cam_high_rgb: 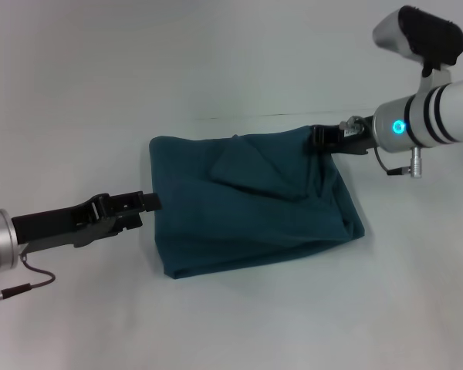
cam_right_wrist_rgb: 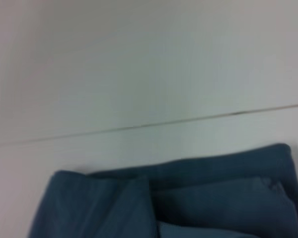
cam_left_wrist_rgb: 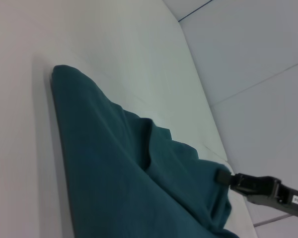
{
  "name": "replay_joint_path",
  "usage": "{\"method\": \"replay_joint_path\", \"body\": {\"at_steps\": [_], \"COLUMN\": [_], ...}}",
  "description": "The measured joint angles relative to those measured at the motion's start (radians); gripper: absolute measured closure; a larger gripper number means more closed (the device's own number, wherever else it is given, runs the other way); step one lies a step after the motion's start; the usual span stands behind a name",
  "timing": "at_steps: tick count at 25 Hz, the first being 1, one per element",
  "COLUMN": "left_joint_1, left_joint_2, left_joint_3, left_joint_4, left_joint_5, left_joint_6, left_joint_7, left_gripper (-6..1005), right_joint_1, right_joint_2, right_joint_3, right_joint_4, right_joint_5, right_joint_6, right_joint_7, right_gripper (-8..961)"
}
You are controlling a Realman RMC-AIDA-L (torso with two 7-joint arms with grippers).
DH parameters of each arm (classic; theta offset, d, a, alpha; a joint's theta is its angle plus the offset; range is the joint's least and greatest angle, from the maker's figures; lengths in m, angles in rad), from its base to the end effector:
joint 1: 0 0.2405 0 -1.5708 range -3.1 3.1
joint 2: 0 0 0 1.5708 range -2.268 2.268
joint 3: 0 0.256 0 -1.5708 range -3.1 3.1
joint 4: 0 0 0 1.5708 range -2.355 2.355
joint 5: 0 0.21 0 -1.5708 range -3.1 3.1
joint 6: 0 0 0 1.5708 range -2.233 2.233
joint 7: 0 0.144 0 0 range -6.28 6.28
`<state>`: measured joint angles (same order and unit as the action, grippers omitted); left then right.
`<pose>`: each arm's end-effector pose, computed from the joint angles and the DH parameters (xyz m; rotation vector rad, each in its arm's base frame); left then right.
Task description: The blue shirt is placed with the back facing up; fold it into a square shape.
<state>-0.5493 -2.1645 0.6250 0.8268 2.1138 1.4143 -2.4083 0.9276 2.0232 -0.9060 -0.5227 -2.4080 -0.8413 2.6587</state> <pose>-0.2548 0.3550 0.0014 -2.1501 -1.8510 -0.8027 0.2131 0.4680 -0.0092 -2.0171 1.5340 0.2748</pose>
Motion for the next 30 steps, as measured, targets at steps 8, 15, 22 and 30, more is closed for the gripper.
{"method": "replay_joint_path", "body": {"at_steps": [8, 15, 22, 30], "left_joint_1": [0.001, 0.001, 0.000, 0.000], "left_joint_2": [0.000, 0.000, 0.000, 0.000], "left_joint_3": [-0.003, -0.004, -0.004, 0.001], "left_joint_4": [0.000, 0.000, 0.000, -0.002], "left_joint_5": [0.000, 0.000, 0.000, 0.000], "left_joint_6": [0.000, -0.002, -0.007, -0.009], "left_joint_7": [0.000, 0.000, 0.000, 0.000], "left_gripper": [353, 352, 353, 353], "right_joint_1": [-0.040, -0.065, -0.055, -0.058], "right_joint_2": [-0.021, -0.055, -0.051, -0.057], "right_joint_3": [0.005, 0.039, 0.027, 0.025], "right_joint_4": [-0.079, -0.036, 0.044, 0.059], "right_joint_5": [0.182, 0.320, 0.318, 0.282], "right_joint_6": [-0.090, -0.080, -0.014, -0.002], "right_joint_7": [-0.033, -0.049, -0.097, -0.104], "right_gripper": [927, 925, 923, 920]}}
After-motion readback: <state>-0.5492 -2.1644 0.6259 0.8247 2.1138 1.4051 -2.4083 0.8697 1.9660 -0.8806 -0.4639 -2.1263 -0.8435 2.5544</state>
